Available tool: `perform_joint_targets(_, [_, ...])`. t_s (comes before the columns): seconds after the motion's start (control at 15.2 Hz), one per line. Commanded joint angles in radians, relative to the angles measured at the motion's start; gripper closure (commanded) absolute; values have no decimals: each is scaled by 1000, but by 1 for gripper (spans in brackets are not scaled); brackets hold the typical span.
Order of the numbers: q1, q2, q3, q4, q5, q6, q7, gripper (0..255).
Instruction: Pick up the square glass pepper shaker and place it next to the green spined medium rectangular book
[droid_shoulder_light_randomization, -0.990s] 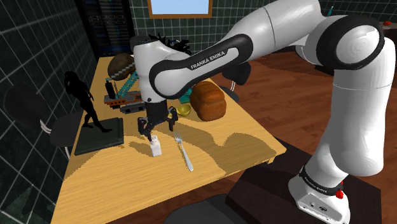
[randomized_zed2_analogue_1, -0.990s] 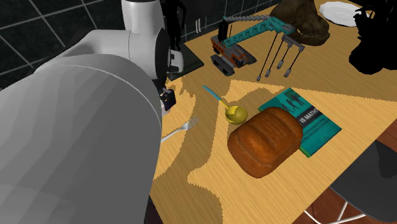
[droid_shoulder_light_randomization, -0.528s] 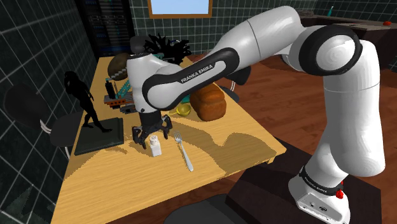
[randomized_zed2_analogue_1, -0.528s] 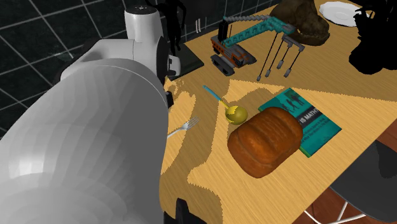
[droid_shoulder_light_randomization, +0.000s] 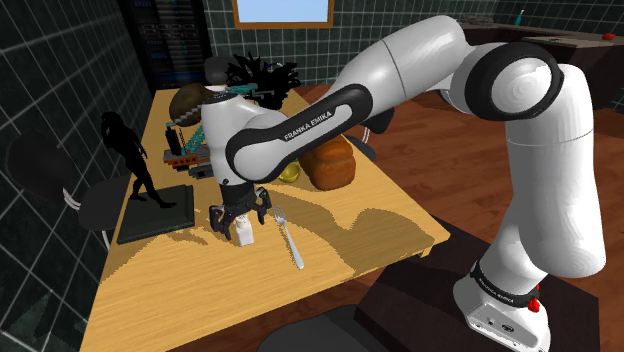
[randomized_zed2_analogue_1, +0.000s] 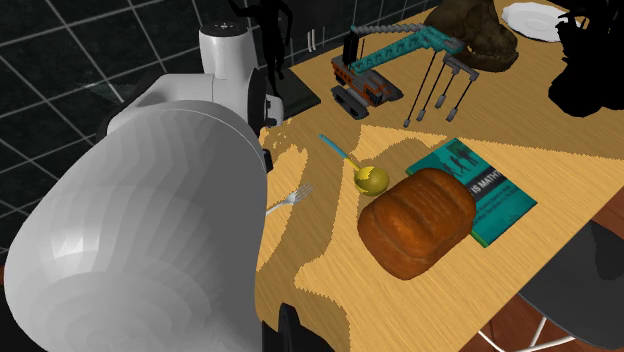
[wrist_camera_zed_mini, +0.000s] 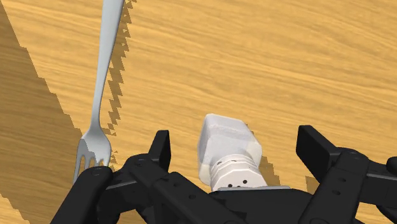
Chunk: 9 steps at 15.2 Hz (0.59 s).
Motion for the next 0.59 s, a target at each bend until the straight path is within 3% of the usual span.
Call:
perform_joint_targets(0.0, [0,0,0,0,0,0,0,0])
perform_joint_targets(0.07, [0,0,0,0,0,0,0,0])
perform_joint_targets(0.13, [0,0,0,0,0,0,0,255])
perform_joint_targets(0.53, [0,0,0,-1,0,0,0,255])
